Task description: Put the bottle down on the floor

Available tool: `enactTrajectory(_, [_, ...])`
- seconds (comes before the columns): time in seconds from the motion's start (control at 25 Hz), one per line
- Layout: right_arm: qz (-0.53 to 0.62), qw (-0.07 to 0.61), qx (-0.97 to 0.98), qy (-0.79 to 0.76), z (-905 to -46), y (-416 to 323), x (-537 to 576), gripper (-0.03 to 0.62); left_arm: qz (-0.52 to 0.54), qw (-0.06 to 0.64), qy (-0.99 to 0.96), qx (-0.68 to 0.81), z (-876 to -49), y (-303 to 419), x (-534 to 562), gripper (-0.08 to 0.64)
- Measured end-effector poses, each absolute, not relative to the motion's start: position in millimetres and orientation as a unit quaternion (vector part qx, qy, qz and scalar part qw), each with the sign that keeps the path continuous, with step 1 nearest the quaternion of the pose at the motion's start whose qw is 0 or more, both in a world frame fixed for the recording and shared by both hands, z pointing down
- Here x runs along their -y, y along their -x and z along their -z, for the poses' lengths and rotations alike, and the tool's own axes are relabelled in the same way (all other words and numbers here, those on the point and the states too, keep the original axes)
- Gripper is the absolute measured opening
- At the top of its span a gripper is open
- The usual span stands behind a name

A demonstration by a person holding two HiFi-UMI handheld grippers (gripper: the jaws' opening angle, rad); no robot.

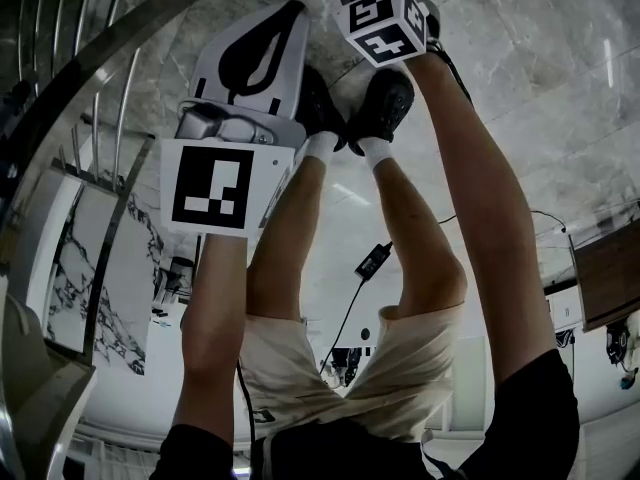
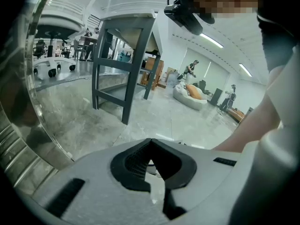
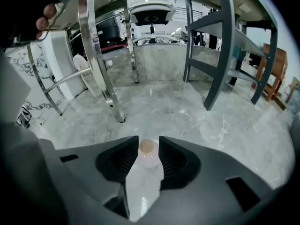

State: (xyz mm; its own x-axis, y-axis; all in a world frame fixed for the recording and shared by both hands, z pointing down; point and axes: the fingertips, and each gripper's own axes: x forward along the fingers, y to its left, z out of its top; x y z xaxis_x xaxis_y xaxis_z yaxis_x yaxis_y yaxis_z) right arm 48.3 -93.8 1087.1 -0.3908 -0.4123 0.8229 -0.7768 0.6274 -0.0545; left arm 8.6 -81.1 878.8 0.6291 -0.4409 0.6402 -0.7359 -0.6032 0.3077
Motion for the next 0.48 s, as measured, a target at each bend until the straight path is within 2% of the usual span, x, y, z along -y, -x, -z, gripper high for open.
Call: enactTrajectory(0.48, [-0.207,0.404,0.808,-0.376,-983,-69,96,0.101,-0.242,0.284,-0.860,0.348,-800,-24,76,0.018])
